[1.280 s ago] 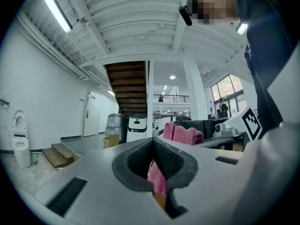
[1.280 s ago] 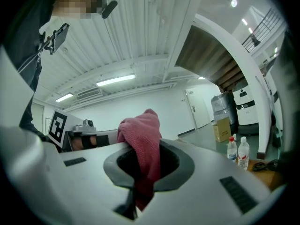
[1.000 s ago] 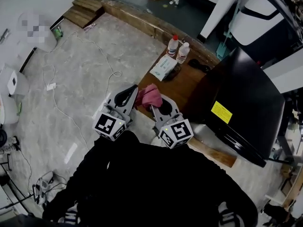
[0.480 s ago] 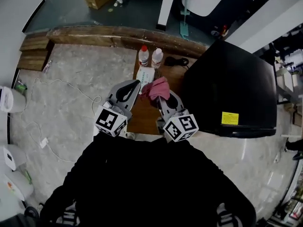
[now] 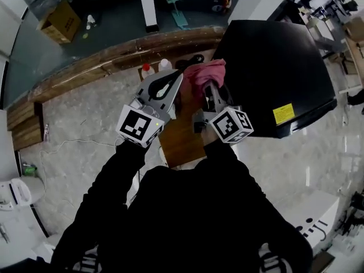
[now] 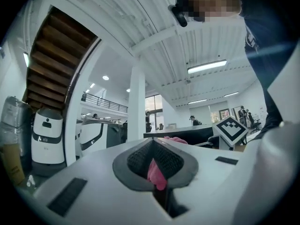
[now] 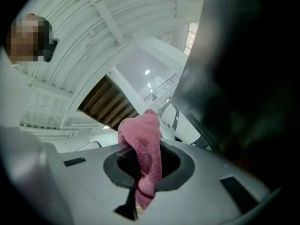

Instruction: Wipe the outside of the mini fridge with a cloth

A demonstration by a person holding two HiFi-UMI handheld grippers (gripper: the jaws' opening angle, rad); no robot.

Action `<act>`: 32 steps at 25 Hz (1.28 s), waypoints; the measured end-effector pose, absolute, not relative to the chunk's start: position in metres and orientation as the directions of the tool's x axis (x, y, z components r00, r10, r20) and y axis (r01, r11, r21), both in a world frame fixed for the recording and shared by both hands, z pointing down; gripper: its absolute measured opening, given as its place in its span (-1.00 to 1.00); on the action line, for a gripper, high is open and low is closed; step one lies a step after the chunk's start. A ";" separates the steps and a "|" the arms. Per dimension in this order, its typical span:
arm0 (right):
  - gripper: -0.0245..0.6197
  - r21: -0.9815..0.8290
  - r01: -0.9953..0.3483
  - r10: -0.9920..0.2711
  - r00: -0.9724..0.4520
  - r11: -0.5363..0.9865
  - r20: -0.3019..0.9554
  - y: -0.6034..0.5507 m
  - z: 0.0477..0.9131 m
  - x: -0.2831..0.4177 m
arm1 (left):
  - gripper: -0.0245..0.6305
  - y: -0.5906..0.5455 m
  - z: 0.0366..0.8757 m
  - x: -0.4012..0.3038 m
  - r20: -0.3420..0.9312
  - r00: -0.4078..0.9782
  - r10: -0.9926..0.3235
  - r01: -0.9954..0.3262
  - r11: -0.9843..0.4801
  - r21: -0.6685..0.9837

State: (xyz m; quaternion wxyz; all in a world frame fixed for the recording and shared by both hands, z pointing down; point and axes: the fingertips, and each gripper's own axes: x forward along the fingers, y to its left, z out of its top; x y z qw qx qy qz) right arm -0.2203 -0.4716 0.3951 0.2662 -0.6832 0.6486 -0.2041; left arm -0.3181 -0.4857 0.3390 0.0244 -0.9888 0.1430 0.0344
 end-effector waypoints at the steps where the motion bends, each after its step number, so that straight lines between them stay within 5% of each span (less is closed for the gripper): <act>1: -0.81 -0.646 -0.763 -0.990 0.114 -0.036 -0.080 -0.473 0.392 -0.211 | -0.91 -0.488 0.336 -0.309 -0.078 0.963 -0.257 -0.261 -0.964 -0.044; 17: -0.81 -0.967 -0.252 -0.851 0.517 -0.046 -0.094 -0.479 0.434 -0.112 | -0.91 -0.511 0.348 -0.216 -0.010 0.998 -0.068 -0.069 -0.994 -0.080; 24: -0.81 -0.999 -0.027 -0.827 0.560 0.037 -0.046 -0.478 0.460 -0.109 | -0.91 -0.512 0.369 -0.210 0.026 0.998 -0.055 -0.053 -0.997 -0.059; 32: -0.81 -0.999 0.045 -0.828 0.560 -0.001 0.026 -0.474 0.514 -0.111 | -0.91 -0.514 0.428 -0.201 0.105 0.994 -0.040 -0.039 -0.999 -0.011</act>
